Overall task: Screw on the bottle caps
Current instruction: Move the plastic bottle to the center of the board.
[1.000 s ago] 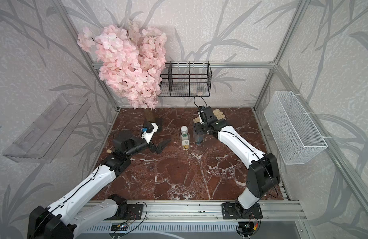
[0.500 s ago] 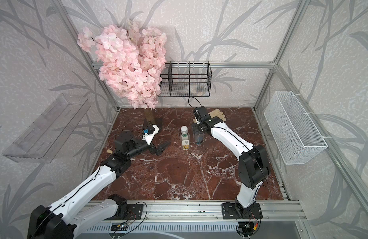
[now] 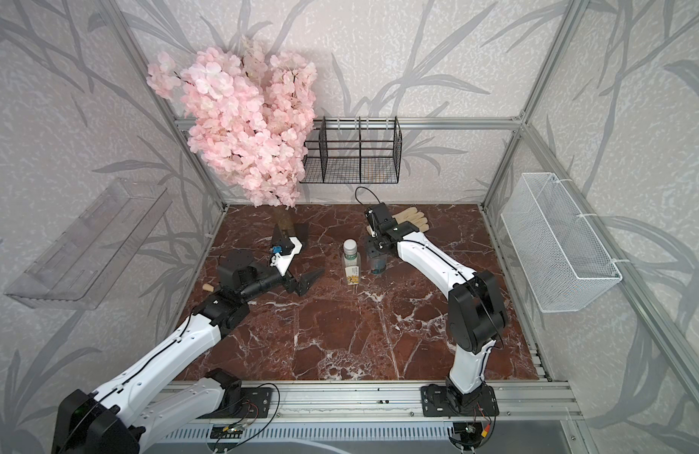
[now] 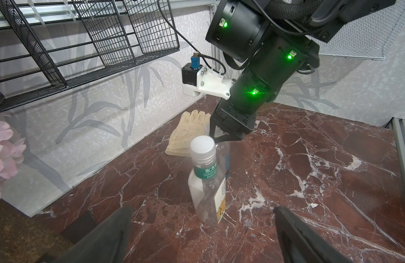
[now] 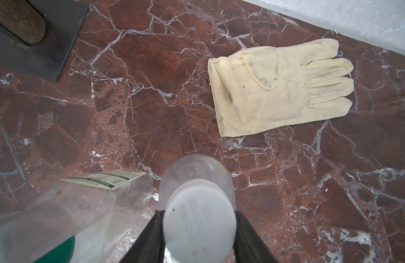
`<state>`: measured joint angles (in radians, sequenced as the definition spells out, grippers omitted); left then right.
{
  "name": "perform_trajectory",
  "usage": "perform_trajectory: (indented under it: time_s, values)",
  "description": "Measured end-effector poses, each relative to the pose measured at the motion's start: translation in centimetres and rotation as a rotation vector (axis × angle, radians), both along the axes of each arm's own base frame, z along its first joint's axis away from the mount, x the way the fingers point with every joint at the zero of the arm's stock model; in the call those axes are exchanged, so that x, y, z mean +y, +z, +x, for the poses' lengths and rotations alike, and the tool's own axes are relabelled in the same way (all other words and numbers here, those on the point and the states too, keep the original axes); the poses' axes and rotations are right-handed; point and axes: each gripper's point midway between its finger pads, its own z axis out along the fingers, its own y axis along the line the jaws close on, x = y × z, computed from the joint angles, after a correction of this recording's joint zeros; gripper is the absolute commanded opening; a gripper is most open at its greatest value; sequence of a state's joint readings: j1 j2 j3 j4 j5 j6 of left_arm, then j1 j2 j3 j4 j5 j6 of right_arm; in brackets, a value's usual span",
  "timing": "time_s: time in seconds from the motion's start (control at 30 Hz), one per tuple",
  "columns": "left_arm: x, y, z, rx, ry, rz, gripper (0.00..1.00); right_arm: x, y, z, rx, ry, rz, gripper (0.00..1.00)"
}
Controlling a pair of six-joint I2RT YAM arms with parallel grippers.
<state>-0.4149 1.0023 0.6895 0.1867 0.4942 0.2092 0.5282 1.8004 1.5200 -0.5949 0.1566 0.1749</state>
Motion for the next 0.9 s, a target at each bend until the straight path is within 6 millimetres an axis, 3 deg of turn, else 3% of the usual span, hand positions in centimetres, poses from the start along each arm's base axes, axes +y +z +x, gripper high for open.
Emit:
perform_trajectory:
  time_s: [0.57,0.9]
  values:
    - [0.0,0.0,0.0,0.001,0.0,0.0,1.0,-0.5,0.1,-0.8,-0.009,-0.165,-0.007,0.17]
    - [0.0,0.0,0.0,0.001,0.0,0.0,1.0,-0.9,0.1,-2.4,-0.006,-0.253,0.024,0.13]
